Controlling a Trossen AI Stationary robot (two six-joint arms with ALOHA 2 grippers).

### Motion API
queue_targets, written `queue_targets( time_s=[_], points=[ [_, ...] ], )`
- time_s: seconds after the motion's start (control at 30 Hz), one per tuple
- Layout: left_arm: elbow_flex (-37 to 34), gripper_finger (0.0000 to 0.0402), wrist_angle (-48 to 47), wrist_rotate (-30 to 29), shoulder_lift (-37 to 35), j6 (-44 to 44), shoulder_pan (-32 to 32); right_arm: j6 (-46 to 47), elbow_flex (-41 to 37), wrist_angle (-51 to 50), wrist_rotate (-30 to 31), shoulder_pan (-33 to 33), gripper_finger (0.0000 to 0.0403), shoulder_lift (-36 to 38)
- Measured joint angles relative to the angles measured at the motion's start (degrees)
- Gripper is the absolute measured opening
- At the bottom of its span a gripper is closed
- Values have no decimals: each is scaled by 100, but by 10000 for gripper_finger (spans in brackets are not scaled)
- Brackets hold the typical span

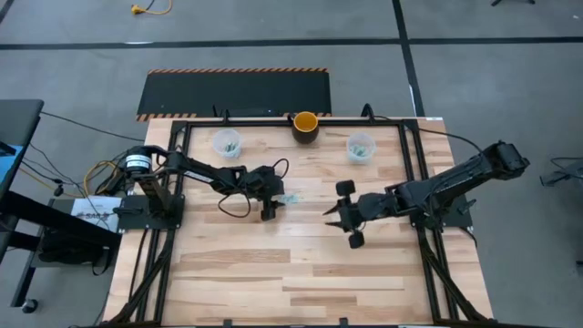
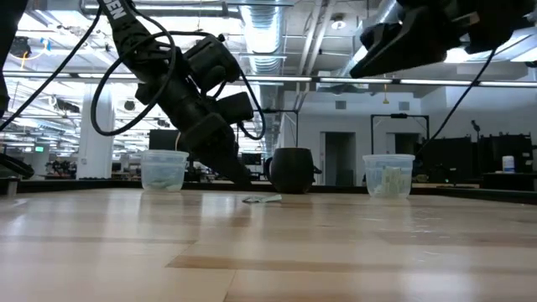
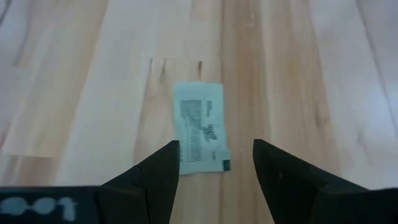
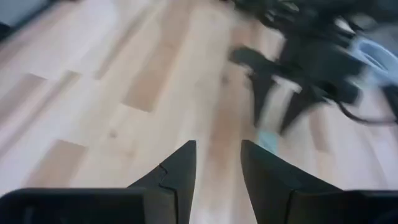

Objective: Pick and place Stevia / Truvia into bins
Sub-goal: Put the stevia packet into the left transparent container

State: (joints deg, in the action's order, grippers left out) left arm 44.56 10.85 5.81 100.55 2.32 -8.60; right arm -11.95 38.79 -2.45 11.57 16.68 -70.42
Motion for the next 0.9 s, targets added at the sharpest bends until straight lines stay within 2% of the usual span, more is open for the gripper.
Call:
queue_targets(
  time_s=[0.4,0.9],
  points=[
    [0,193,10,-208,4,-39,-19,288,0,120,-96,-434,121,-45],
    [452,191,155,-217,887,-54,-7,354,0,59,-103,-592,121,-48]
  ],
)
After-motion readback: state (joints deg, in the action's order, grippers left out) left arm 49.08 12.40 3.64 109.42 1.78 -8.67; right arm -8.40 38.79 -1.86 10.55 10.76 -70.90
